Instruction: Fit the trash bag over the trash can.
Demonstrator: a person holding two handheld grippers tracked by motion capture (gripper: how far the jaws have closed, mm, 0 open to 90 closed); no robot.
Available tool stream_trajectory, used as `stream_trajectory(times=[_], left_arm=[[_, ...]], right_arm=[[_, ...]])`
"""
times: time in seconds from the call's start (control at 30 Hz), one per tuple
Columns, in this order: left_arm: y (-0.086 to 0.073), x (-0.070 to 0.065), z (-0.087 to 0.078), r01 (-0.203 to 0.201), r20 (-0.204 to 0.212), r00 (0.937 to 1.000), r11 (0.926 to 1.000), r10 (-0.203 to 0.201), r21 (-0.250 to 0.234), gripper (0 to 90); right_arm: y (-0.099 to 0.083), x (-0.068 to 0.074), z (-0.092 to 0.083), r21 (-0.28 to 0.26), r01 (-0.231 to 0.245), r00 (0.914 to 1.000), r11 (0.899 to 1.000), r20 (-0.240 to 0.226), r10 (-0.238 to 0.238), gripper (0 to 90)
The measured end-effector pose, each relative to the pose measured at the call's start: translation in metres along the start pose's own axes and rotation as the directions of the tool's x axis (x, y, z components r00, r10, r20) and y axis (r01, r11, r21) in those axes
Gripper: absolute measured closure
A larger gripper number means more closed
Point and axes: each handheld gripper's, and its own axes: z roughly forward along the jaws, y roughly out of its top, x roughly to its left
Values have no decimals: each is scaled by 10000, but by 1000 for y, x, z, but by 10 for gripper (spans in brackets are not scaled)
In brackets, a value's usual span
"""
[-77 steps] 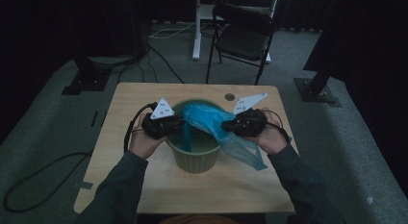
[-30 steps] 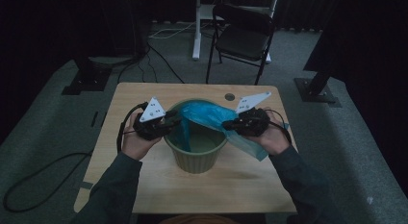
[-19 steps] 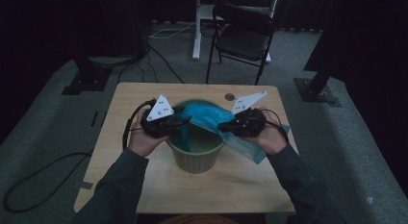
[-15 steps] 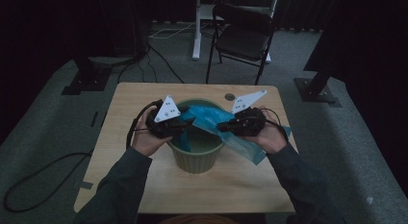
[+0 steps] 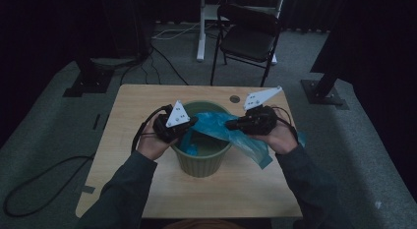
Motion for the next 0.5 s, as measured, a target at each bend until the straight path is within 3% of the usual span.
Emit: stream_trajectory(times=[0.4, 0.47, 0.5], left_arm=[[-14, 7, -10, 343, -131, 9993, 9994, -343, -11, 899], [-14, 7, -11, 336, -156, 9993, 9994, -337, -73, 868], [-13, 6, -11, 353, -148, 9993, 9993, -355, -150, 808]], right_arm=[[-2, -8, -7, -245, -362, 9993, 9990, -3, 362, 894], [-2, -8, -6, -229, -404, 9991, 9989, -95, 402, 894], [-1, -8, -6, -224, -417, 9990, 9989, -148, 414, 894]])
